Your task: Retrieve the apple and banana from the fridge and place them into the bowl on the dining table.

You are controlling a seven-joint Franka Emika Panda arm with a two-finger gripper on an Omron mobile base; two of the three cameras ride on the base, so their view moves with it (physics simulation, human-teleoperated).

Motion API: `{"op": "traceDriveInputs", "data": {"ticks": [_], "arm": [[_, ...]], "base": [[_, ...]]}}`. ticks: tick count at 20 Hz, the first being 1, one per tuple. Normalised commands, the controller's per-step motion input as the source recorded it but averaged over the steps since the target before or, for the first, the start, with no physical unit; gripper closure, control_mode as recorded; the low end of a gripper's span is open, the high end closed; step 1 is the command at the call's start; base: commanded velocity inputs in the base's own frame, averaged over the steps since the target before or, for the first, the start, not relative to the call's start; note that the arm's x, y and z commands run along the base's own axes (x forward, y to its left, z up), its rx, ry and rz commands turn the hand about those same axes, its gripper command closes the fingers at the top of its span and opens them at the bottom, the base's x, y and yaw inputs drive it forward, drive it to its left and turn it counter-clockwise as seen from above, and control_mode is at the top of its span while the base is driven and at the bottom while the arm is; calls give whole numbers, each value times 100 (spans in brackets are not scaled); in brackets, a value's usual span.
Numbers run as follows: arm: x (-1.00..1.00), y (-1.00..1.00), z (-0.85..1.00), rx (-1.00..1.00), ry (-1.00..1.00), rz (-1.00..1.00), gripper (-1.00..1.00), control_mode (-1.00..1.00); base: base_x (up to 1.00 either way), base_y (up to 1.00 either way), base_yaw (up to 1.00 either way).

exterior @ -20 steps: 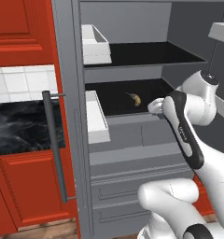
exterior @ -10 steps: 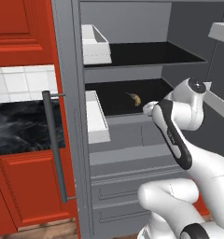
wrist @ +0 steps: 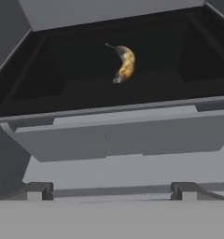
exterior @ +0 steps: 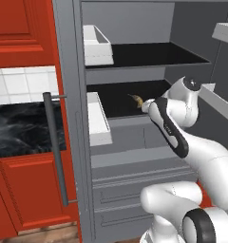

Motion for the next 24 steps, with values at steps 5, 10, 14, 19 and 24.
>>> {"op": "traceDriveInputs", "data": {"ticks": [5, 10, 14, 19, 24], "arm": [[48, 0, -7, 0, 0, -8, -100, -100], [43, 1, -13, 0, 0, -7, -100, -100], [47, 0, -16, 0, 0, -4, -100, -100], [52, 0, -20, 0, 0, -1, -100, -100], [57, 0, -14, 0, 0, 0, -100, -100]], "base": [[0, 0, 0], [0, 0, 0], [0, 0, 0], [0, 0, 0], [0, 0, 0]]}}
